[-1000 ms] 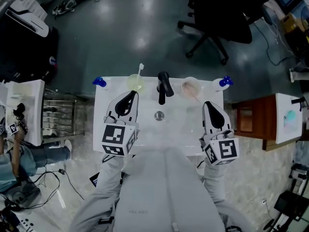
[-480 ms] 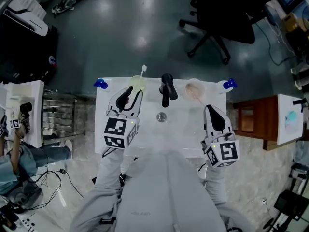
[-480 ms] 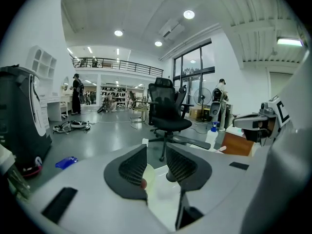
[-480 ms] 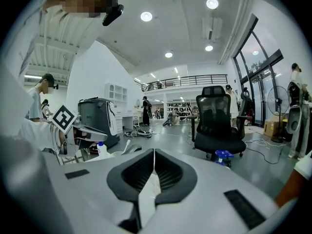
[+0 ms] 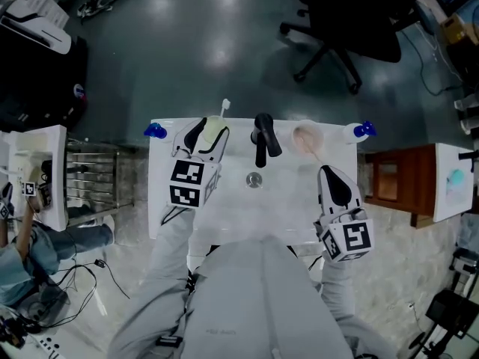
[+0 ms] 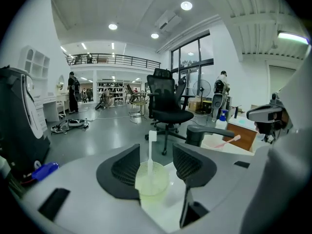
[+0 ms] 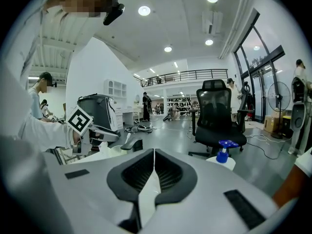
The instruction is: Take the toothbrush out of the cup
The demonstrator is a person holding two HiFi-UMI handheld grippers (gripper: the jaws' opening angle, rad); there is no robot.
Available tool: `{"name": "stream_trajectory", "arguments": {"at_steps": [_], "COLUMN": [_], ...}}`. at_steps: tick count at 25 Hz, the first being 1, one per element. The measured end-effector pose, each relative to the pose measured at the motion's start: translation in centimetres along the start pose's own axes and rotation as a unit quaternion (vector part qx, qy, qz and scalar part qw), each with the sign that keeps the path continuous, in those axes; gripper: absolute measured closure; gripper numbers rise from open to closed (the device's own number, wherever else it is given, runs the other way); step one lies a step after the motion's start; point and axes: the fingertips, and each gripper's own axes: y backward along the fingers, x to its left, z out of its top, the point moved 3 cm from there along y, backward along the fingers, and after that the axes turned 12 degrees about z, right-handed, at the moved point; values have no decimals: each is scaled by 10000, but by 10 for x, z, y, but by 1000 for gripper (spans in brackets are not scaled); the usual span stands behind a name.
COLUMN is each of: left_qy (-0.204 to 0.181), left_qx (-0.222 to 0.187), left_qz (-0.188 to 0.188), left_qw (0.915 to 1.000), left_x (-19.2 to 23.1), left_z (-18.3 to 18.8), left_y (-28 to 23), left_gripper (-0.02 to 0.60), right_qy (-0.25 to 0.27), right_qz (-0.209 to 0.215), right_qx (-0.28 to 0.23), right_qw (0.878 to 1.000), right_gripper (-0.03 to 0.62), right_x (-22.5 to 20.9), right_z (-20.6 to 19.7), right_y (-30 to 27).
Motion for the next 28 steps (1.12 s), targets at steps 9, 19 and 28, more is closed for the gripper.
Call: {"name": "stream_trajectory", "arguments": {"at_steps": [9, 19, 28], "left_qy": [-300, -633, -900], "left_qx": [197, 382, 471], "left_qz": [-14, -28, -3], "left_qw": [9994, 9973, 9948], "left_x": [2, 1, -1], "left_z": [-5, -8, -10], "left_y": [-40, -66, -71], "left_gripper": [351, 353, 365], "right_qy": [-199, -301, -288], "right_qz": [-192, -391, -386], "right_qx": [125, 129, 150], "right_qw": [9995, 9987, 9987], "right_gripper": [569, 569, 569], "right_x": [-7, -18, -20], "right_z": [-14, -18, -17], "right_y": [0, 5, 3]}}
